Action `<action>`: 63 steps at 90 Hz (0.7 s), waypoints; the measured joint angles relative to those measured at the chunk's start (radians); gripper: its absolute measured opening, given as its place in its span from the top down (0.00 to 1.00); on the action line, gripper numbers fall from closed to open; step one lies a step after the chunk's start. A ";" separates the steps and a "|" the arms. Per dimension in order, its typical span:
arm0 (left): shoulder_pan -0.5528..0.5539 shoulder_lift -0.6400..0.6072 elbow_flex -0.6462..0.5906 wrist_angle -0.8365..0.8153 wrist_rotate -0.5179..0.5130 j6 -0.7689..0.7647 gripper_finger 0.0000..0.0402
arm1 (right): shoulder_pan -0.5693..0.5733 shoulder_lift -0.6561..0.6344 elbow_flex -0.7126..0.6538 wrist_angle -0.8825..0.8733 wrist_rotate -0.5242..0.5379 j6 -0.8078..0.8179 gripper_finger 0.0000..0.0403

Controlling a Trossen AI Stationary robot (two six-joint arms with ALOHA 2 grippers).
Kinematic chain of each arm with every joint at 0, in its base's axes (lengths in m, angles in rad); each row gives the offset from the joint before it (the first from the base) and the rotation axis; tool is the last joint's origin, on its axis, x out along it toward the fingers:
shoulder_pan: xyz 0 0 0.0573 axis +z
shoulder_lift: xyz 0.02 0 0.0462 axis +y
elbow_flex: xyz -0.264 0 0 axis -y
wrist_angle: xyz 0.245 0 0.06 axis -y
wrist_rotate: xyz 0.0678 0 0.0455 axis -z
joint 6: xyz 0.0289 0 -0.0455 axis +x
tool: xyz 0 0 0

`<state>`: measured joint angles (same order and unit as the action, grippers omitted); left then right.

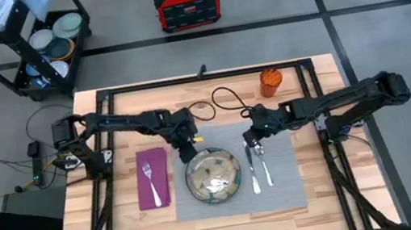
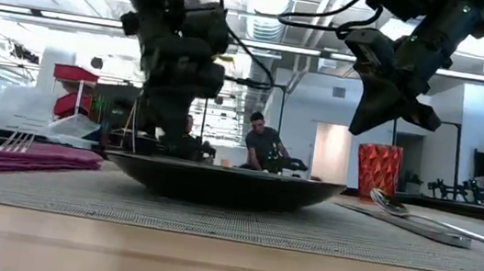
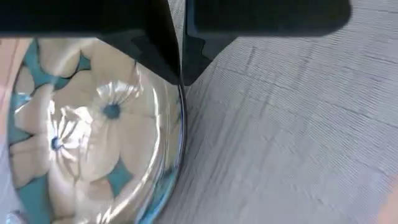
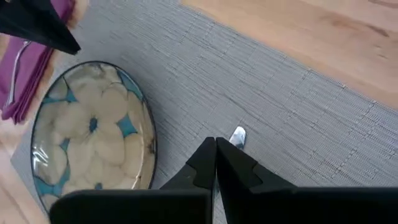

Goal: Set table place
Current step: Adjust the orange cup on top of the gray placemat

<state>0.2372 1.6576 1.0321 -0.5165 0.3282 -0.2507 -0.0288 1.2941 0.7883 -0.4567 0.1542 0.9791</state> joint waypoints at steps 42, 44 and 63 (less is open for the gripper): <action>0.063 -0.038 0.027 -0.084 -0.021 0.073 1.00 | -0.093 -0.016 0.023 -0.536 0.109 -0.085 1.00; 0.064 -0.038 0.027 -0.087 -0.022 0.077 1.00 | -0.107 -0.021 0.036 -0.547 0.139 -0.113 1.00; 0.065 -0.038 0.027 -0.109 -0.024 0.083 1.00 | -0.313 -0.097 0.219 -0.562 0.199 -0.521 0.88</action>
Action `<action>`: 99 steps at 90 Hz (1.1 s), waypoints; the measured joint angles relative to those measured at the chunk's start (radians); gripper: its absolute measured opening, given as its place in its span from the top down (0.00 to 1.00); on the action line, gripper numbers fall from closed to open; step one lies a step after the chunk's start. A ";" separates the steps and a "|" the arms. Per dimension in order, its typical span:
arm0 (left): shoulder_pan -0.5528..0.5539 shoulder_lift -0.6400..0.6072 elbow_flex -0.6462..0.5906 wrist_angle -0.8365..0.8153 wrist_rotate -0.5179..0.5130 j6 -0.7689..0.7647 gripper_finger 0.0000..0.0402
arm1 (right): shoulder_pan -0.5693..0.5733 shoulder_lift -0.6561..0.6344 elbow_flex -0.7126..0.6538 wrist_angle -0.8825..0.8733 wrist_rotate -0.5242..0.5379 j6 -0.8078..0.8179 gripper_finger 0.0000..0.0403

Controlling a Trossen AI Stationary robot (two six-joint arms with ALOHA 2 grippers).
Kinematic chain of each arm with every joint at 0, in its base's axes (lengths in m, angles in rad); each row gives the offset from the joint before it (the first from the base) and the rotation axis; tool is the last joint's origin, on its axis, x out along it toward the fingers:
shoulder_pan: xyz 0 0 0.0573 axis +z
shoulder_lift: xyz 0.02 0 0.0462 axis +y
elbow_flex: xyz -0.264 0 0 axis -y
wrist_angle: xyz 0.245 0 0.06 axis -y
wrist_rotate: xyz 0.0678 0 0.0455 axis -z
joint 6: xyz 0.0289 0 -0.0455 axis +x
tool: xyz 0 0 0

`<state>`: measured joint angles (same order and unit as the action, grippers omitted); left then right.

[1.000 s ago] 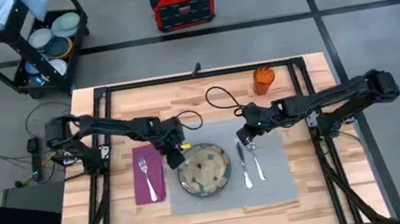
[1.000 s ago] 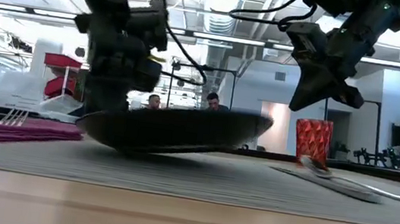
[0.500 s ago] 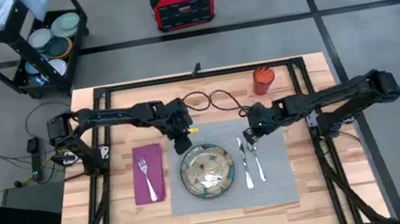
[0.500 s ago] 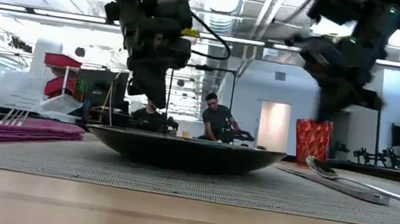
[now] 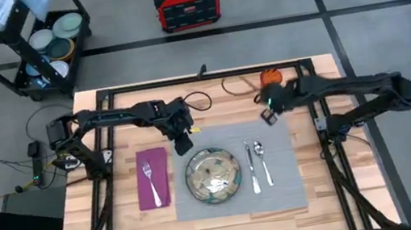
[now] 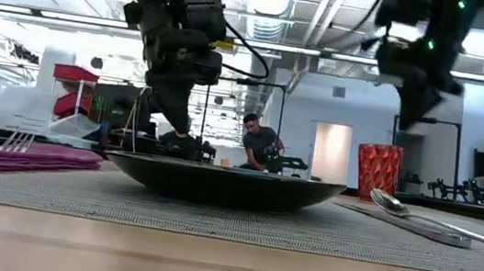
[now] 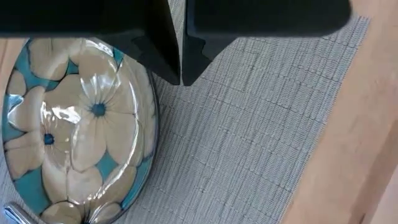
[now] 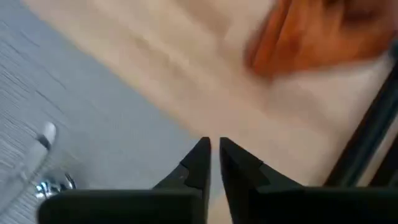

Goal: Set table place
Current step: Adjust the orange cup on top of the gray placemat

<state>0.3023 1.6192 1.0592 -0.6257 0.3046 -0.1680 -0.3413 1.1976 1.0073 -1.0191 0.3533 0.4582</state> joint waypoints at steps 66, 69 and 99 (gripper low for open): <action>-0.003 0.000 0.000 -0.061 -0.002 0.017 1.00 | -0.420 0.294 0.083 0.115 -0.303 -0.474 0.48; -0.003 0.000 0.000 -0.060 -0.002 0.017 1.00 | -0.421 0.312 0.083 0.123 -0.302 -0.473 0.51; -0.003 0.000 0.000 -0.060 -0.001 0.009 1.00 | -0.368 0.362 0.083 0.098 -0.299 -0.374 0.99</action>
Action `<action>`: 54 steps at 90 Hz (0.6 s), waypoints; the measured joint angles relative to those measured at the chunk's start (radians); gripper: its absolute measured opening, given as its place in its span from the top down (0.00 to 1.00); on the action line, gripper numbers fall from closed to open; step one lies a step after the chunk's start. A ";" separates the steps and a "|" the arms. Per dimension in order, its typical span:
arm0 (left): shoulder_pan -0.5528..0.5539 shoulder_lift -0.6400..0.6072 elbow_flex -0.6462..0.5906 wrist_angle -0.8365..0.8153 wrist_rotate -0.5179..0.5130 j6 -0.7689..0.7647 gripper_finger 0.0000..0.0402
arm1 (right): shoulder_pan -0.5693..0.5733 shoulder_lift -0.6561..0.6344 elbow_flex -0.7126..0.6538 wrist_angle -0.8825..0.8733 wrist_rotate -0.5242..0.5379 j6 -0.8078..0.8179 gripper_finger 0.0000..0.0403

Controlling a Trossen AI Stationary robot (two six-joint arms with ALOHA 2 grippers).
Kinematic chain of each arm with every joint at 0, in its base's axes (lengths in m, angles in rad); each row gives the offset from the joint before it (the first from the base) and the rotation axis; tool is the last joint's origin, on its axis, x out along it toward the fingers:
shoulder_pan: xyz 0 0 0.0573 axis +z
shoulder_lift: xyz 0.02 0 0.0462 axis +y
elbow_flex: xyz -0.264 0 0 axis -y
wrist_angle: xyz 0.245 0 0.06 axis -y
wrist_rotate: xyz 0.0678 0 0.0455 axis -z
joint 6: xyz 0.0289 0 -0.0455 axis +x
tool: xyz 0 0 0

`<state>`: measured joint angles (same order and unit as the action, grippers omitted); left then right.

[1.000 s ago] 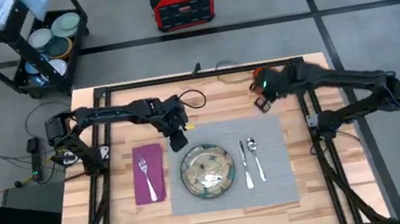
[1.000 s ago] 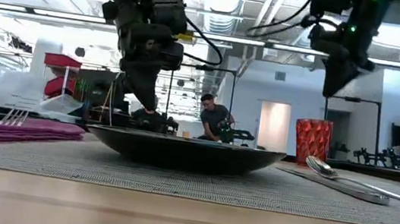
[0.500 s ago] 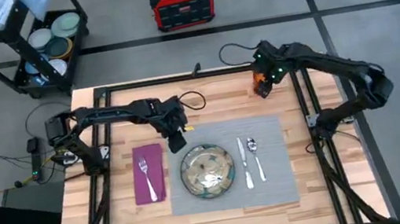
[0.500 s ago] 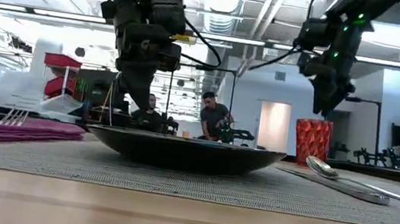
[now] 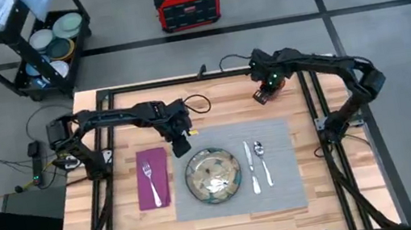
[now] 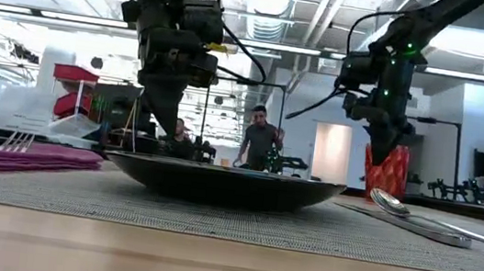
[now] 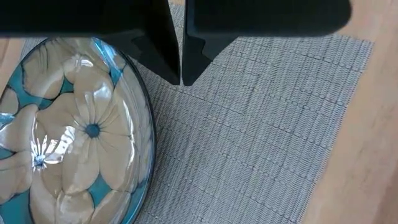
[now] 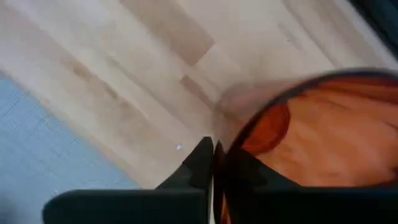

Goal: Set table place
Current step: Adjust the orange cup on top of the gray placemat

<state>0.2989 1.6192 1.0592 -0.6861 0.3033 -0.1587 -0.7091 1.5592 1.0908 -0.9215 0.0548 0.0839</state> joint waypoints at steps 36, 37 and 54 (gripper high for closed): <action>-0.014 0.000 0.000 -0.006 0.000 -0.002 1.00 | 0.208 -0.055 -0.025 -0.019 -0.007 0.178 1.00; -0.016 0.000 0.000 -0.006 0.000 -0.002 1.00 | 0.212 -0.055 -0.028 -0.020 -0.007 0.181 1.00; -0.032 0.000 0.000 -0.005 0.000 -0.002 1.00 | 0.237 -0.054 -0.049 -0.006 0.023 0.218 1.00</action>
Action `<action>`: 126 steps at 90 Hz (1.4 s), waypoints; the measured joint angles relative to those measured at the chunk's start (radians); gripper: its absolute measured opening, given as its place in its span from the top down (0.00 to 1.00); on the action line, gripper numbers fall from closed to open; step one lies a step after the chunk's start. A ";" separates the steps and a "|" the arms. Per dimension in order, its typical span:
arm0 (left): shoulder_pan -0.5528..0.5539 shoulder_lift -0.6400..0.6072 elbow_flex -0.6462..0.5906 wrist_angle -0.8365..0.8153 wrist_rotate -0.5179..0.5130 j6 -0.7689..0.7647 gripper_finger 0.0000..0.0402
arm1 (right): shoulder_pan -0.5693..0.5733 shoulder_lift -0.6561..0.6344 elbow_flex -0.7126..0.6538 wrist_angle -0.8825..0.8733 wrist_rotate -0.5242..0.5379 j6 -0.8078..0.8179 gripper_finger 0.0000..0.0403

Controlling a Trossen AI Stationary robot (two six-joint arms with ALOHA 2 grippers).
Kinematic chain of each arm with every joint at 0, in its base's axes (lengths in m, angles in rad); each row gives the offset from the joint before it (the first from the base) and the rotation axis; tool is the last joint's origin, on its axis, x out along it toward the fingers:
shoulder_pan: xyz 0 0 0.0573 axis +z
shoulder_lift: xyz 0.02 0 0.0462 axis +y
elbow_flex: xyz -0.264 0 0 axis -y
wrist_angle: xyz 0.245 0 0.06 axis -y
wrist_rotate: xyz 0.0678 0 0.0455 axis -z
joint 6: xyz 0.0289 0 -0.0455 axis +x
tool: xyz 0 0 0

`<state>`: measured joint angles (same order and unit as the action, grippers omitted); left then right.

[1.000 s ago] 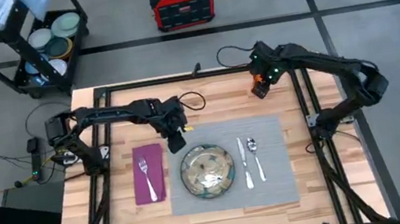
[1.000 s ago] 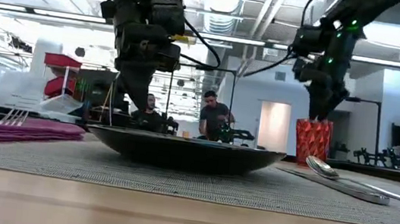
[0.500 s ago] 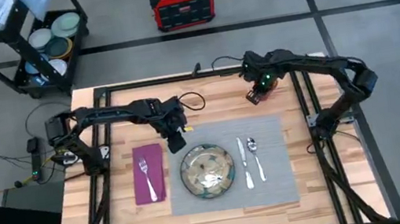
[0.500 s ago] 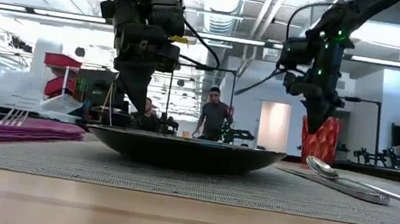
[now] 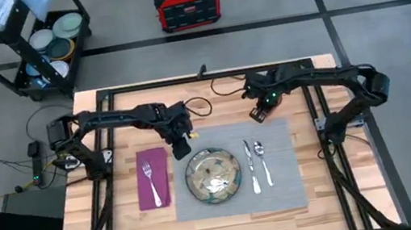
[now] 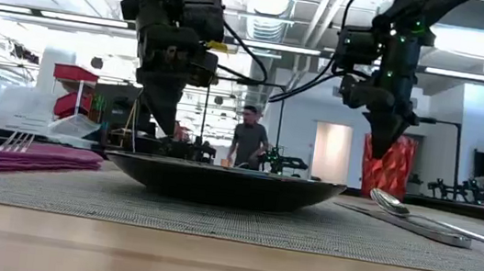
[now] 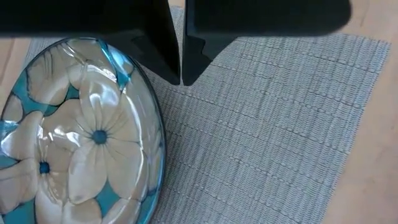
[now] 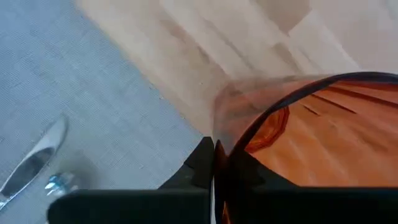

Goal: Set table place
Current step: Adjust the orange cup on top of the gray placemat, then return to Home Position

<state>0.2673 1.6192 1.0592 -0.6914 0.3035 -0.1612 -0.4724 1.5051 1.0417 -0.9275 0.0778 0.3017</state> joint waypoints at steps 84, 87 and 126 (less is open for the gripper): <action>0.009 -0.283 -0.001 0.058 -0.015 0.018 1.00 | 0.151 -0.554 0.000 0.218 0.018 0.247 0.67; 0.010 -0.317 -0.005 0.083 -0.015 0.018 1.00 | 0.175 -0.594 0.000 0.258 0.025 0.246 0.67; 0.015 -0.721 -0.521 0.886 0.095 -0.333 1.00 | 0.442 -1.040 -0.684 1.152 0.089 0.333 0.67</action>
<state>0.2822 0.8978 0.5382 0.1941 0.3984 -0.4944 -0.0308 0.4651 0.3579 0.2249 0.1664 0.6348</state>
